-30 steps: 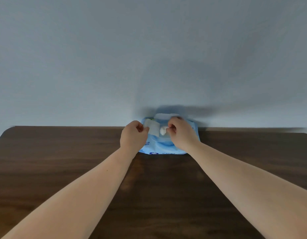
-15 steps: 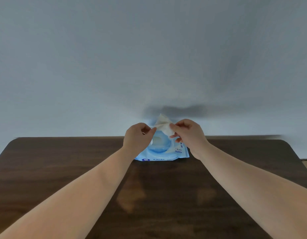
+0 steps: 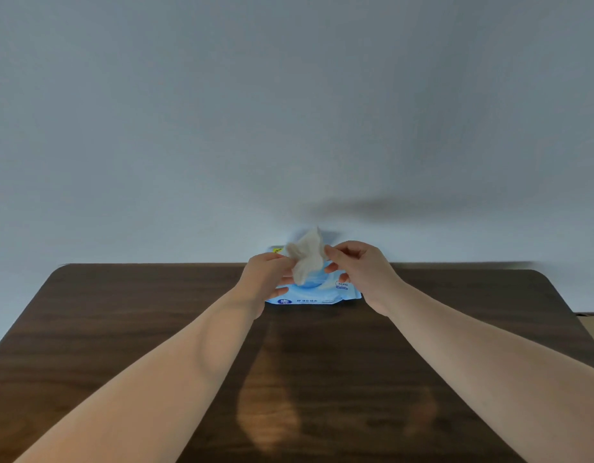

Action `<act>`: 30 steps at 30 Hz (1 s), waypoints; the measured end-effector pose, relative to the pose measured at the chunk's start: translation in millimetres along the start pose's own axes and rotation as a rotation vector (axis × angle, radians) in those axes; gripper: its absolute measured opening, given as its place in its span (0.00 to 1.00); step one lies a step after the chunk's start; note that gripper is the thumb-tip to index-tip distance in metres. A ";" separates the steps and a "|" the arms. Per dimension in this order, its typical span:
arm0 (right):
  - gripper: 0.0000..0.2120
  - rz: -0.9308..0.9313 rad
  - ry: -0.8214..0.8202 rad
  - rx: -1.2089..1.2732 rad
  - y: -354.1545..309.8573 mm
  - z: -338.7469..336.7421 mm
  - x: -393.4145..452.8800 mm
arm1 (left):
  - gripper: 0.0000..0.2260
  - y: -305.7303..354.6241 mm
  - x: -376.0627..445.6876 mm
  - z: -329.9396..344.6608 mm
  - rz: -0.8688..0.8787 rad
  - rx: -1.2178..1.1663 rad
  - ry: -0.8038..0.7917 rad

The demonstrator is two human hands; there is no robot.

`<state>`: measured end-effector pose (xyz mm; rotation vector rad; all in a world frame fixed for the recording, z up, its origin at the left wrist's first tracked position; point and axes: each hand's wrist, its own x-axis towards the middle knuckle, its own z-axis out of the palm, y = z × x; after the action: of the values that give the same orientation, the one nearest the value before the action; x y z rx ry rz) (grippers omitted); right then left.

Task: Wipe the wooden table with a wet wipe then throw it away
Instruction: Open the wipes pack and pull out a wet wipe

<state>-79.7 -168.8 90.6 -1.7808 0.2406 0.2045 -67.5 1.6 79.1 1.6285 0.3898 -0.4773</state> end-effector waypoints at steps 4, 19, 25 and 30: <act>0.09 0.020 0.054 0.063 -5.7 -1.6 -8.5 | 0.19 -4.2 -13.2 -6.4 0.106 0.186 0.091; 0.11 0.024 -0.028 -0.057 -18.9 1.4 -26.5 | 0.06 -21.0 -41.3 -21.8 0.268 0.685 0.292; 0.06 -0.050 -0.414 -0.227 -29.2 0.9 -46.0 | 0.07 -19.1 -53.0 -43.2 0.246 0.822 0.365; 0.12 -0.054 -0.573 -0.396 -16.8 36.3 -59.3 | 0.14 -31.8 -54.9 -52.7 0.303 0.531 0.325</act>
<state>-132.6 -126.8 114.2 -2.0279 -0.2780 0.7492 -126.5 58.9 84.9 2.2495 0.2579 -0.0807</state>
